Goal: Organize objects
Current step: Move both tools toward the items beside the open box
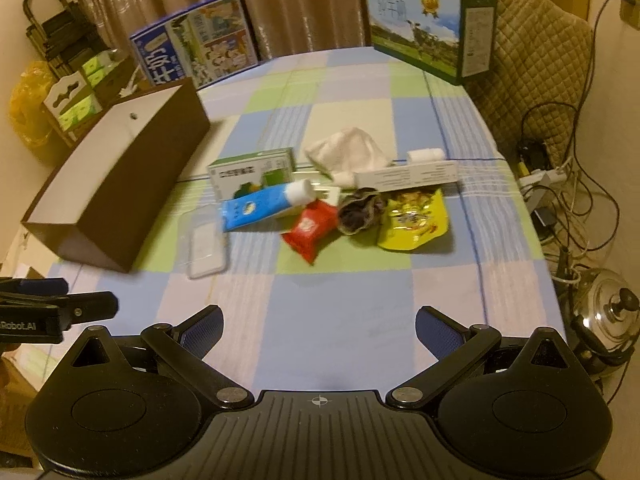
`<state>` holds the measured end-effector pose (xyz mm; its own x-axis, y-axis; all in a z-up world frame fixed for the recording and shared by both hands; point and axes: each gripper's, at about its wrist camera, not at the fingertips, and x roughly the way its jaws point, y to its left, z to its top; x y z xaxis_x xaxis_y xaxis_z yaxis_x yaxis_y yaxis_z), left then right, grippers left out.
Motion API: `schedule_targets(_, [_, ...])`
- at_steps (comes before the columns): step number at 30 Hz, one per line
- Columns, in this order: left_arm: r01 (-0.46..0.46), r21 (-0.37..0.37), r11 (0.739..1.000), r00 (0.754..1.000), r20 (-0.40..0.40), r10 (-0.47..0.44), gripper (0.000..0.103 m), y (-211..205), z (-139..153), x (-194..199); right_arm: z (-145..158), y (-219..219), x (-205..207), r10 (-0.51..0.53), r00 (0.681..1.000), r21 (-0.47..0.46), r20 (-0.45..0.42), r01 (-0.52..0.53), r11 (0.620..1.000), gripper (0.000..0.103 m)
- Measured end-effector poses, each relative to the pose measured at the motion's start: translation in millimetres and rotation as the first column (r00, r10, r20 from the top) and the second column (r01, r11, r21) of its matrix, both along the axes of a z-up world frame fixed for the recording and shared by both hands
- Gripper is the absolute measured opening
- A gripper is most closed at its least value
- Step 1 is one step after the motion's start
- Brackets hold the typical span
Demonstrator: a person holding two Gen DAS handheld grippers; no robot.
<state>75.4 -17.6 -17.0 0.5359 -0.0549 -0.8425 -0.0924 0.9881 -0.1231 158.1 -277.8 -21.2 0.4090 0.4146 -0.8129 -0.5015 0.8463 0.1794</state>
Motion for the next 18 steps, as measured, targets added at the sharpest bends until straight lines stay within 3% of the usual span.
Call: schedule_targets(18, [-0.078, 0.002, 0.997, 0.995, -0.063, 0.078, 0.098, -9, -44, 55, -21, -42, 61, -0.064, 0.998, -0.012, -0.014, 0.064, 0.998, 0.1])
